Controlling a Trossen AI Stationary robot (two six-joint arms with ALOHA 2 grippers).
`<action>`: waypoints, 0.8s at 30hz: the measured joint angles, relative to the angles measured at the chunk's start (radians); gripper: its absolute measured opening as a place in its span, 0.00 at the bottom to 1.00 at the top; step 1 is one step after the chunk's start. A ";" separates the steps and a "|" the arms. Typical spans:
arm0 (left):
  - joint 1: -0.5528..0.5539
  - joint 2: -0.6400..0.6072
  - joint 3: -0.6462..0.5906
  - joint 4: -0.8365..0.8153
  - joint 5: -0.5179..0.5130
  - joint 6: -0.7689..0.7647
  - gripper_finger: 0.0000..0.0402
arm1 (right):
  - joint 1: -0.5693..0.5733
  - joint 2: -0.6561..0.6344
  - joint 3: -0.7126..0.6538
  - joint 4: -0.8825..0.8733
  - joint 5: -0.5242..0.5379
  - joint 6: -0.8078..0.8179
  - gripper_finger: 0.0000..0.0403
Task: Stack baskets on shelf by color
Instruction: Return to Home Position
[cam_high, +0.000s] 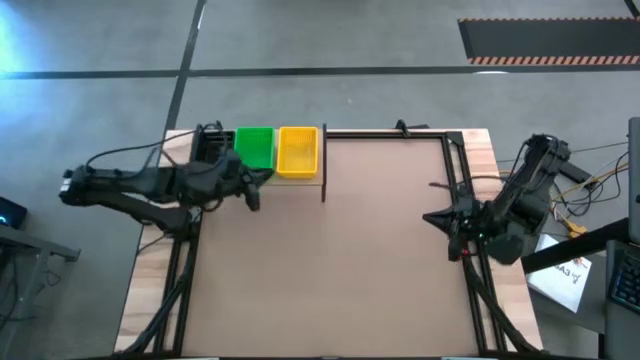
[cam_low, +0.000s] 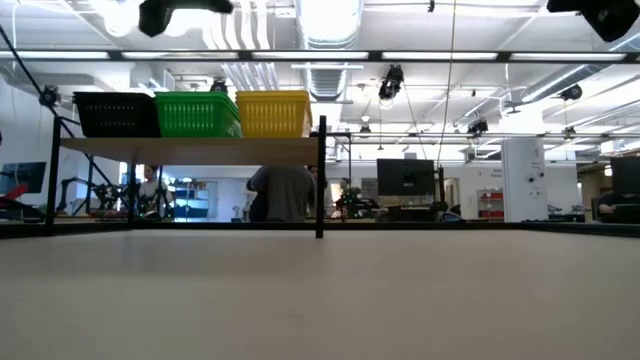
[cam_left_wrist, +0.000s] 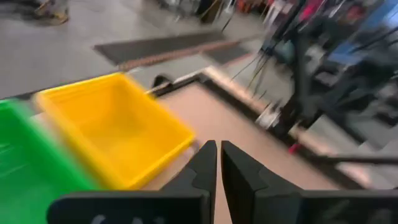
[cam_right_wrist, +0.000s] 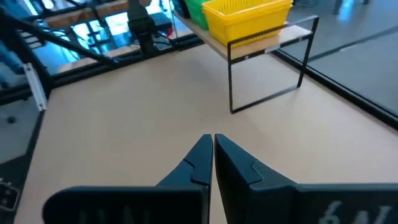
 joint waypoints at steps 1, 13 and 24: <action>-0.015 0.008 -0.021 0.070 -0.014 0.001 0.01 | 0.000 -0.037 -0.015 0.001 -0.009 -0.014 0.02; -0.051 0.124 -0.085 0.342 -0.019 -0.006 0.01 | -0.037 -0.364 -0.352 0.502 -0.199 -0.341 0.02; -0.051 0.133 -0.084 0.362 -0.018 -0.005 0.02 | -0.288 -0.447 -0.564 0.762 -0.428 -0.455 0.02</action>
